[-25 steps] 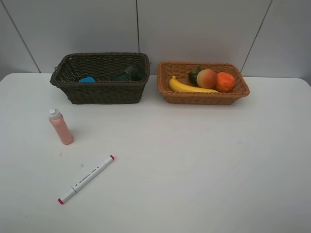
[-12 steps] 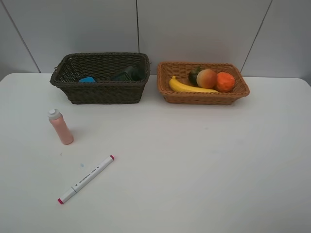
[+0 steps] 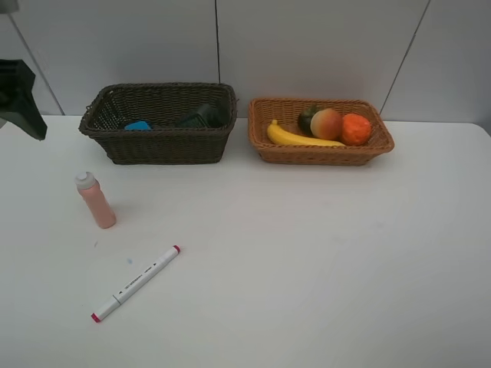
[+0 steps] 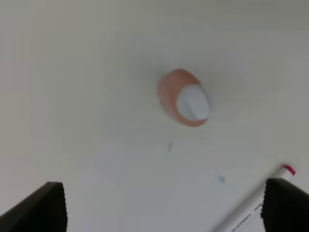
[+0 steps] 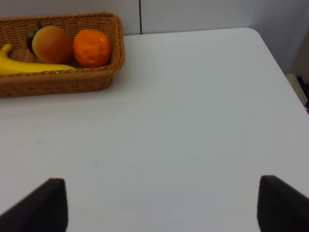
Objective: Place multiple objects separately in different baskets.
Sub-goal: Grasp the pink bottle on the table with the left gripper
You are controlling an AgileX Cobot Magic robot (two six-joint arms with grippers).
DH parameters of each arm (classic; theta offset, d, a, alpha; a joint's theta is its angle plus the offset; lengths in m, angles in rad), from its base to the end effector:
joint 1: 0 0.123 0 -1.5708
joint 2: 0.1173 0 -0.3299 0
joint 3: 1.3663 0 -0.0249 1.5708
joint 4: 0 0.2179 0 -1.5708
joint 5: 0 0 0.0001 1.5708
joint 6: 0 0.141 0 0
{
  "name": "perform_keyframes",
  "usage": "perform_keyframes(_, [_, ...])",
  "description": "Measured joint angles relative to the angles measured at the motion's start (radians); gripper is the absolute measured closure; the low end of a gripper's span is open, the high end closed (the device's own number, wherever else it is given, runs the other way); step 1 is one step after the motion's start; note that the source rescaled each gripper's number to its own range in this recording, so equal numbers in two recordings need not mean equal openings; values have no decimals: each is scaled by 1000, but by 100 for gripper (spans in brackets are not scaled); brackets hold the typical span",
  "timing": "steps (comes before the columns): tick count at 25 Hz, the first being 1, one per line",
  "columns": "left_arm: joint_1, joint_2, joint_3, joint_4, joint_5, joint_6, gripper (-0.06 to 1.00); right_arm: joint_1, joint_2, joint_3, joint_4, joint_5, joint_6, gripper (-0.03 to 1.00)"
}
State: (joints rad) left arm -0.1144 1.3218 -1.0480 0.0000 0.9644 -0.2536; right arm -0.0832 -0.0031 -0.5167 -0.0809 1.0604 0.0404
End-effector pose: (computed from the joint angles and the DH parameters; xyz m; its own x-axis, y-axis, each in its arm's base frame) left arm 0.2313 -0.0266 0.3053 -0.9068 -0.1483 -0.3945 -0.1171 0.9878 -0.1023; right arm -0.0372 -0.0069 0.2438 -0.4351 0.0371 -0.8996 0.1465 0.9888 -0.0301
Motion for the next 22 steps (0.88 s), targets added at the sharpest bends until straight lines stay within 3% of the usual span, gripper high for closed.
perform_keyframes(12, [-135,268,0,27,-123,-277,-6,0,0,0,0,0,0,-3])
perform_keyframes(22, [-139,389,0,27,-205,-348,-6,0,0,0,0,0,0,-3])
